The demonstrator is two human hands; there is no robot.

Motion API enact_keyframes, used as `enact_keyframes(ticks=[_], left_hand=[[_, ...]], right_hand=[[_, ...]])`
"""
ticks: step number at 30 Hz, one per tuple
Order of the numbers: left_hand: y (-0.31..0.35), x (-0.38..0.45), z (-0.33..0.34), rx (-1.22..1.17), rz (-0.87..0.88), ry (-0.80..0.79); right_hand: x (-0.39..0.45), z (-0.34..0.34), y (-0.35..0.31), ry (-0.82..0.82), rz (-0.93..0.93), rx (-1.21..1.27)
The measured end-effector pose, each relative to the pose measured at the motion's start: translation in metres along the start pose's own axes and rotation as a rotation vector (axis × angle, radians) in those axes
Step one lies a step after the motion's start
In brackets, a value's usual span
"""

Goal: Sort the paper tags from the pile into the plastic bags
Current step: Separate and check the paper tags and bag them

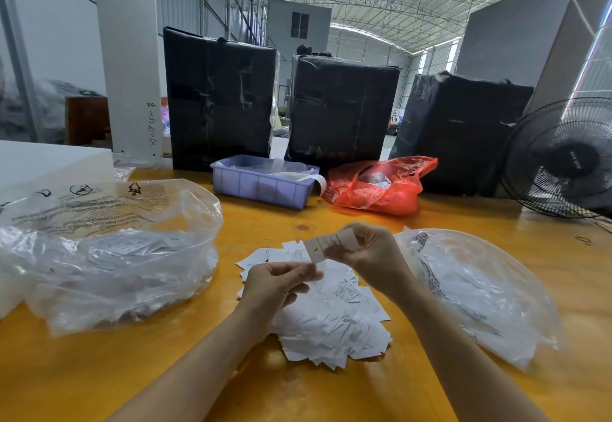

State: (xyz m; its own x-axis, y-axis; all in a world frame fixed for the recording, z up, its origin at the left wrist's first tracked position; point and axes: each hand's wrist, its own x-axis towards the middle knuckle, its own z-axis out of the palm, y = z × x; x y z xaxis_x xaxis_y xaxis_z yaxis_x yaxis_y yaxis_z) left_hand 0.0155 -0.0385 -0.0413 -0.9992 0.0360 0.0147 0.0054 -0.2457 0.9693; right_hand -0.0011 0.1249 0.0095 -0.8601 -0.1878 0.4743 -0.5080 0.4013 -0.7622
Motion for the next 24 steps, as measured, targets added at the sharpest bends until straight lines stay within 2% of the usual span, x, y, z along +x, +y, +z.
enact_keyframes(ticks=[7, 15, 24], left_hand=[[-0.0003, 0.001, -0.0011, 0.007, 0.005, -0.011], [0.0007, 0.0014, -0.0001, -0.019, 0.001, 0.04], [0.0003, -0.0001, -0.0012, 0.006, 0.002, 0.037]], right_hand=[[0.0008, 0.0026, 0.0009, 0.013, 0.011, -0.041], [-0.0008, -0.0016, -0.0005, -0.093, 0.05, -0.1], [-0.0012, -0.0001, 0.0012, -0.262, 0.176, -0.033]])
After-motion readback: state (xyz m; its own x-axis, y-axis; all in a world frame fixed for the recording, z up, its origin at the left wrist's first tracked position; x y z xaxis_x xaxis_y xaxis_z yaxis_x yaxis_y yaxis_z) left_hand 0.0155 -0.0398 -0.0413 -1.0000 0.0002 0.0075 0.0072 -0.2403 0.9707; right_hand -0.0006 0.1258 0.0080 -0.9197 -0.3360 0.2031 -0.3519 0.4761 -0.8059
